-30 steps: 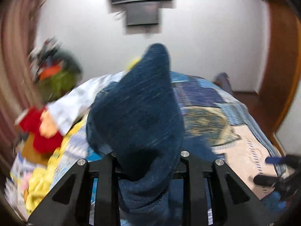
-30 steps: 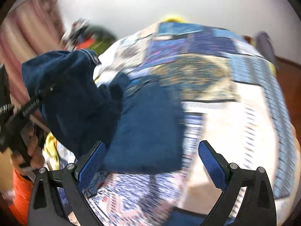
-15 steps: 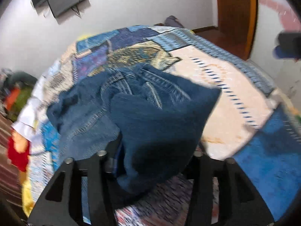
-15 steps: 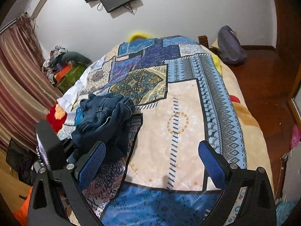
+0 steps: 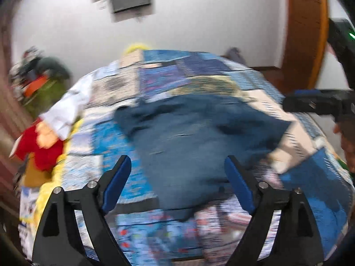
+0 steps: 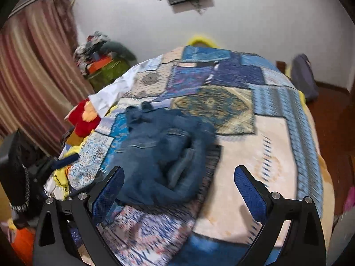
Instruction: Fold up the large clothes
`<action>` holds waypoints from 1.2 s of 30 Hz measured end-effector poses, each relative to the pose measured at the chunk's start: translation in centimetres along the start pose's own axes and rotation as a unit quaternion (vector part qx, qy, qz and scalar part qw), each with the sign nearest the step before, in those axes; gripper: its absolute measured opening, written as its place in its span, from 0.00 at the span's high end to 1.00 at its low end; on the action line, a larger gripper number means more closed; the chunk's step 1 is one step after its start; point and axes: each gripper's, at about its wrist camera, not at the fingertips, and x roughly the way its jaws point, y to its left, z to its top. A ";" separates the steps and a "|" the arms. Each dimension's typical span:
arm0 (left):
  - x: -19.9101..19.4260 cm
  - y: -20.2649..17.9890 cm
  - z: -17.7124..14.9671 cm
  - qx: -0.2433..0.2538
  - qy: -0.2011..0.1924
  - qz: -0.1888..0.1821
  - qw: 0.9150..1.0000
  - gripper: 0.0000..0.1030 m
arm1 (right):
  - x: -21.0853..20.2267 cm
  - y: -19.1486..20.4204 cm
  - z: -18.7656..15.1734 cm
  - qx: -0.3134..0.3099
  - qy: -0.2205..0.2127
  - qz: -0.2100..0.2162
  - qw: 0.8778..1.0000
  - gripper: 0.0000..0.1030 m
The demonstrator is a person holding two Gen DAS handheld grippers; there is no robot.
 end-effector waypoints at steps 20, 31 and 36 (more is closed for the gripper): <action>7.1 4.4 -8.8 0.010 0.122 0.026 0.992 0.00 | 7.2 -7.1 -3.0 0.001 0.110 -0.037 0.993 0.04; 6.3 3.7 -9.5 -0.021 0.132 -0.051 0.990 0.13 | 1.8 -3.3 -2.4 -0.058 0.046 -0.079 0.994 0.04; 7.8 1.7 -7.9 -0.024 0.127 -0.044 0.991 0.12 | 2.4 -0.6 -3.1 -0.079 0.055 -0.042 0.995 0.04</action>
